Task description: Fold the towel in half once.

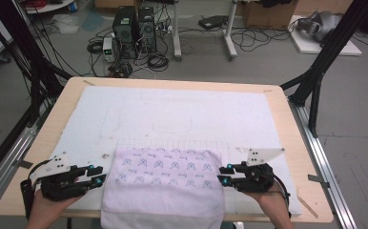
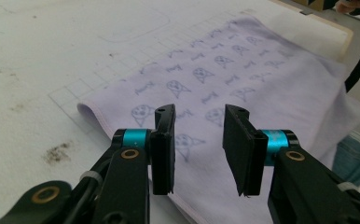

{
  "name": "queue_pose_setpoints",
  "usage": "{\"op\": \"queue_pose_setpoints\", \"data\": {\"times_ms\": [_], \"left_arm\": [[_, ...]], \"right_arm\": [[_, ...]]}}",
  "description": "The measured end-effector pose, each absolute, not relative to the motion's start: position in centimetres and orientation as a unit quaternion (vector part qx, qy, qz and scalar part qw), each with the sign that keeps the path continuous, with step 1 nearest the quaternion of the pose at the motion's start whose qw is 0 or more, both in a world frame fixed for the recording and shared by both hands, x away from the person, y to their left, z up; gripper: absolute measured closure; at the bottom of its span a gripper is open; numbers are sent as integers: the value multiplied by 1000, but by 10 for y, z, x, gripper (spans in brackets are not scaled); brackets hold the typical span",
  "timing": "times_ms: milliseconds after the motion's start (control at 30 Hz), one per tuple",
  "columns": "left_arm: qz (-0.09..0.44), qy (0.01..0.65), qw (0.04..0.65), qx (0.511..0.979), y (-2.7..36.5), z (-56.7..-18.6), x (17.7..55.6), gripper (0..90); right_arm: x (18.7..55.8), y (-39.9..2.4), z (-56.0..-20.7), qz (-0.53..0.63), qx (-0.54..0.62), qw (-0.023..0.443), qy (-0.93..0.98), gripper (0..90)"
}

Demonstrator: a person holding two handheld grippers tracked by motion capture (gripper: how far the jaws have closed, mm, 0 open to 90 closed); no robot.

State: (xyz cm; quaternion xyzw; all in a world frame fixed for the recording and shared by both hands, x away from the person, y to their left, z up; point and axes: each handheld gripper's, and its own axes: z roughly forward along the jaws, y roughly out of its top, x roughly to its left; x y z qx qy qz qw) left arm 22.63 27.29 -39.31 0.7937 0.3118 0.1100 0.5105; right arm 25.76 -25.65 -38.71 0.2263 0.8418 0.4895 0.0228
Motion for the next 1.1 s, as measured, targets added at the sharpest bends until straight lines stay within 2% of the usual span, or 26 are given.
{"op": "queue_pose_setpoints", "data": {"times_ms": [233,467,567,667,733,800,833,933,1100], "left_arm": [[135,336,498,788,264,-413,272,597],[135,369,469,791,255,-436,311,499],[131,387,458,790,253,-444,321,462],[120,398,434,799,251,-451,327,455],[125,399,432,799,249,-451,327,491],[131,391,426,806,248,-450,326,641],[123,389,427,807,247,-450,326,721],[130,384,418,813,245,-445,329,844],[147,395,429,799,242,-432,347,861]], "right_arm": [[306,-248,-405,450,259,54,853,570],[336,-240,-423,407,282,75,865,494],[346,-241,-433,396,295,70,867,460],[350,-240,-439,388,297,60,870,469],[351,-237,-441,387,290,58,874,535],[350,-233,-443,383,278,56,879,693],[350,-232,-442,388,270,39,880,790],[352,-229,-441,385,265,33,883,830],[364,-229,-435,387,269,45,881,838]]}}
